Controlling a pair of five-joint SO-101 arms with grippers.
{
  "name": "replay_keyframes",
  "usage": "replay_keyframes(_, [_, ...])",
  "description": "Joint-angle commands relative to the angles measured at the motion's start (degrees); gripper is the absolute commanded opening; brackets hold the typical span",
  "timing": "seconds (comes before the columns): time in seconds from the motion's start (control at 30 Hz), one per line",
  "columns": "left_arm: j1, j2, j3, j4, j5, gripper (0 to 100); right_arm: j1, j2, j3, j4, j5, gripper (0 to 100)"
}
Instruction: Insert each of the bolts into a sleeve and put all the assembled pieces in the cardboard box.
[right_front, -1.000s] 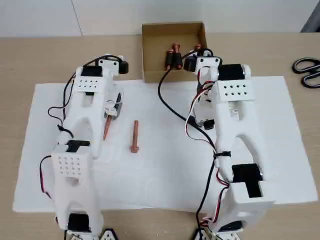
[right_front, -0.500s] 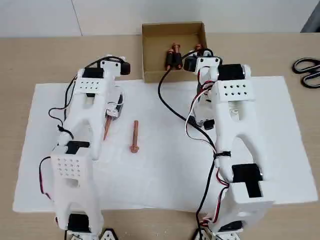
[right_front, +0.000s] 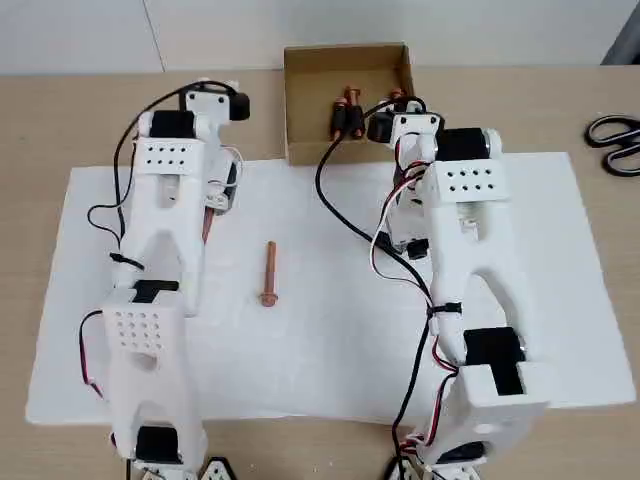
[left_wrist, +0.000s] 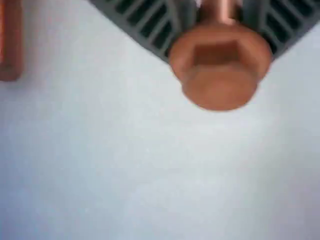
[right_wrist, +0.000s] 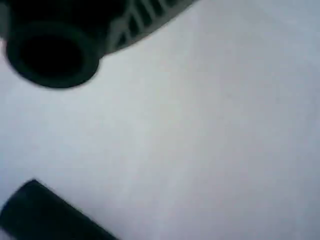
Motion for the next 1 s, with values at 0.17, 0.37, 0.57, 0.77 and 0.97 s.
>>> replay_keyframes(0.17, [-0.26,-23.21,-3.21,1.32,0.09,0,0.13,-15.34,-4.40,0.04,0.18,0.4])
replay_keyframes(0.37, [0.18,-35.60,-2.68,1.32,0.00,0,0.31,-30.29,-4.04,0.22,0.18,0.3])
replay_keyframes(0.57, [0.26,-47.47,7.34,1.32,0.00,0,0.13,-47.52,6.15,0.04,-0.09,0.3])
replay_keyframes(0.77, [0.26,-63.74,22.81,1.14,0.00,0,0.40,-63.87,23.74,-2.77,0.09,0.3])
replay_keyframes(0.97, [0.18,-74.99,35.03,-2.73,0.18,0,0.13,-73.63,45.54,-21.14,-0.18,0.3])
